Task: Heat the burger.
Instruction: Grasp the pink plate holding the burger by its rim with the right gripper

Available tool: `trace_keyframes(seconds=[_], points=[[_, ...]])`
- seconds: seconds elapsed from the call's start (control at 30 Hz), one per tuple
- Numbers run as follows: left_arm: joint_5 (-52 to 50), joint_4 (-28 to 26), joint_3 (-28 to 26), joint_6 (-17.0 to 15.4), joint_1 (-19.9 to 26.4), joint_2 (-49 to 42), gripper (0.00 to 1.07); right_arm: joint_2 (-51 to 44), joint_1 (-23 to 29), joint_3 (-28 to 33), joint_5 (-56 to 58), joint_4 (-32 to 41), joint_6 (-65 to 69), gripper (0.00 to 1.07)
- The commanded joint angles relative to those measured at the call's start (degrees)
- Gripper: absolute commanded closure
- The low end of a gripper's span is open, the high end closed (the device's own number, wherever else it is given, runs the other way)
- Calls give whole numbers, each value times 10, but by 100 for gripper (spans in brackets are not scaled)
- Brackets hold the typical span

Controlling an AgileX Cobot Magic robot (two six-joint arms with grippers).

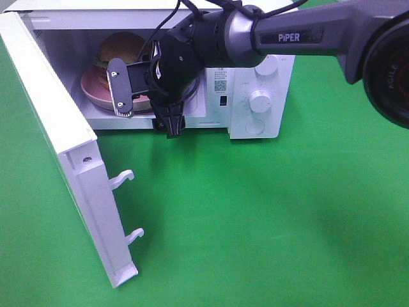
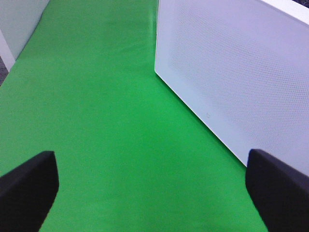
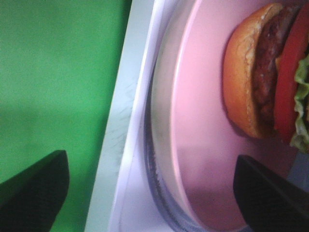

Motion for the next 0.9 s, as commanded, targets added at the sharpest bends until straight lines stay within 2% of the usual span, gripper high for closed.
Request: trace_keyframes(seconds=[0.03,0.33,0.47,0.5,0.57,0.6,0.63,0.67,0.7,0.73,0.77,0.8,0.83,0.87,0.9], points=[[-2,0,2,-1,3,-3,9,9,-1,-14,1,2,2,19],[-2,1,2,-1,3,-3,9,22,-20,-34,-1,7,2,21],[-2,1,2,-1,3,-3,9,25,-20,-34,-7,9,0,26],[-2,1,2,-1,3,-3,9,26,-20,-34,-10,9,1,35],[-2,1,2,-1,3,-3,9,26,-20,-34,-10,9,1,38],[-2,1,2,-1,3,-3,9,29,-20,-34,-9,9,1,49],[-2,1,2,-1,3,-3,9,29,-20,-34,-9,9,1,49],[-2,1,2,-1,3,-3,9,30,-20,-34,-9,9,1,60],[-2,1,2,-1,3,-3,9,30,-20,-34,-9,9,1,60],[-2,1,2,-1,3,-3,9,31,-20,-34,-9,7,0,73],[-2,1,2,-1,3,-3,9,31,-20,-34,-9,7,0,73],[-2,1,2,-1,3,-3,9,31,-20,-34,-9,7,0,85],[-2,1,2,-1,3,-3,9,31,-20,-34,-9,7,0,85],[-2,1,2,-1,3,-3,9,31,-20,-34,-6,7,-1,94],[-2,1,2,-1,3,-3,9,31,-20,-34,-6,7,-1,94]])
